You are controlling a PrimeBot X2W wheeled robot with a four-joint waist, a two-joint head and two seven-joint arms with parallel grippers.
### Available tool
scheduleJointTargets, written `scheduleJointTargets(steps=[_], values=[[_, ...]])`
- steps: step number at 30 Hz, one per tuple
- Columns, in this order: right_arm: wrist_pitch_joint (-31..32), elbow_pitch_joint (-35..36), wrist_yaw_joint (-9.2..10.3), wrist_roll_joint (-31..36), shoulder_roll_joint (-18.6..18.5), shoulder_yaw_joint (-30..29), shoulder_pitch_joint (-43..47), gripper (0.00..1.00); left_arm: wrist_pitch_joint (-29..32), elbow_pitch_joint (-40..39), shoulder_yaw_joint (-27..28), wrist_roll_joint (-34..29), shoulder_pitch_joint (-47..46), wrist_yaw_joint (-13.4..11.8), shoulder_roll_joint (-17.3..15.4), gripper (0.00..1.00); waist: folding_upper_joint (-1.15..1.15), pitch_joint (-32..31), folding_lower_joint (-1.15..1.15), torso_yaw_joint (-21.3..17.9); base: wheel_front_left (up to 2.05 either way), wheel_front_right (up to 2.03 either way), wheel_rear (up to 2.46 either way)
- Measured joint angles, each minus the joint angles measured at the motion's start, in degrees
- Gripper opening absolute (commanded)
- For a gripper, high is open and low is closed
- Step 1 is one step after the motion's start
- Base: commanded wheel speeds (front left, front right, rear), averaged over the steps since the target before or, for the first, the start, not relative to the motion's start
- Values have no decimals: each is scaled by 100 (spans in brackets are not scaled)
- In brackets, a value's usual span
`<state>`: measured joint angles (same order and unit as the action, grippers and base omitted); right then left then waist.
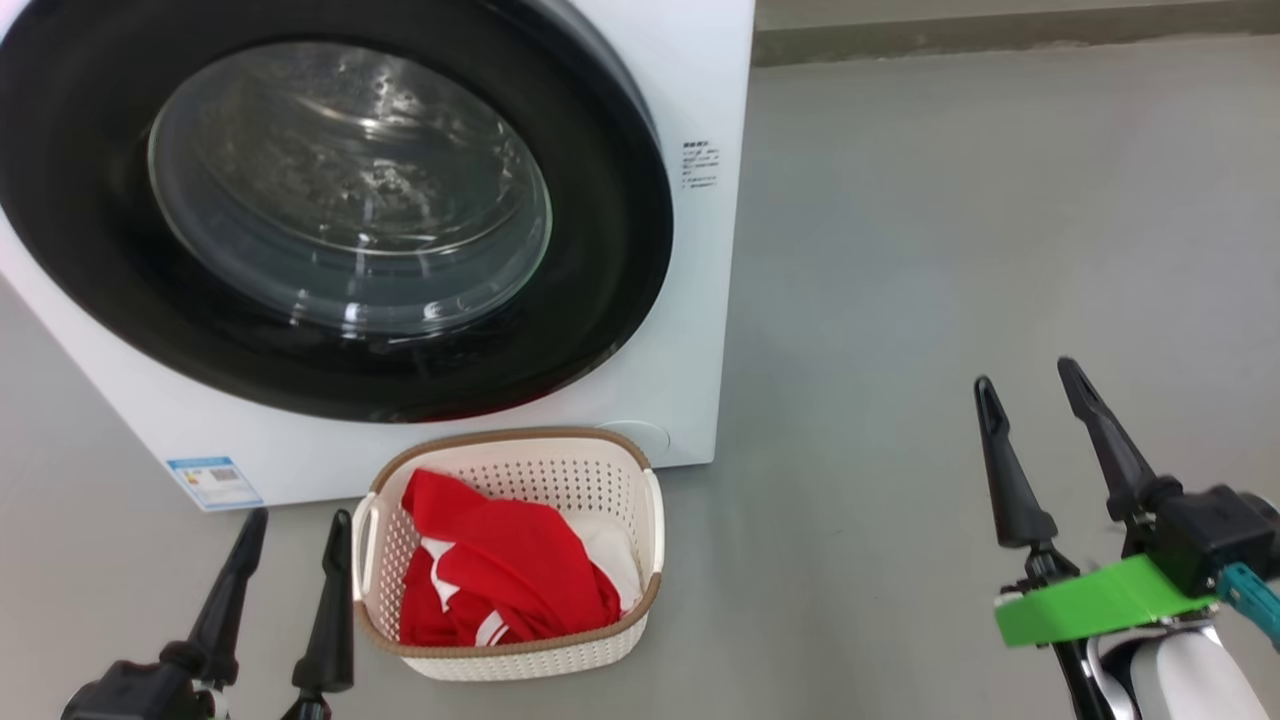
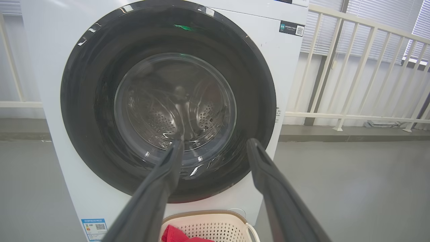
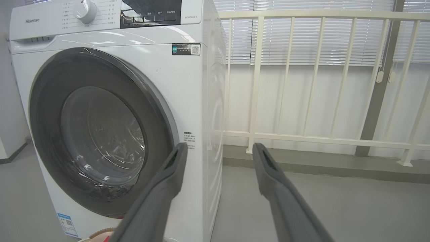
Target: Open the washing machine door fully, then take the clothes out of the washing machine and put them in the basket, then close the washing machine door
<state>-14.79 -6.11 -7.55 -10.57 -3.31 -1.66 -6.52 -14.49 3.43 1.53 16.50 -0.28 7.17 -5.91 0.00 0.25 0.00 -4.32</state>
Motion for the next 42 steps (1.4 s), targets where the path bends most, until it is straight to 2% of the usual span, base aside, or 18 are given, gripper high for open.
scheduleJointTargets(steps=[11,27,28,35,42], values=[[0,291,0,1,38,-164,548,100,0,-126,112,-249,289,-1,15,100,0,-167,0,-83,0,0,0],[0,278,0,1,64,-199,639,100,0,-164,183,-287,416,0,89,100,0,-280,0,-112,0,0,0],[0,272,0,1,65,-193,640,0,1,-185,170,-313,416,0,88,0,0,-280,0,-111,0,0,0],[22,-226,0,-20,188,-125,938,0,41,293,107,-266,593,-8,272,0,0,-279,0,-108,0,0,0],[126,-252,0,-468,185,-127,955,0,169,343,108,147,604,-8,287,0,0,-276,3,-75,0,0,0]])
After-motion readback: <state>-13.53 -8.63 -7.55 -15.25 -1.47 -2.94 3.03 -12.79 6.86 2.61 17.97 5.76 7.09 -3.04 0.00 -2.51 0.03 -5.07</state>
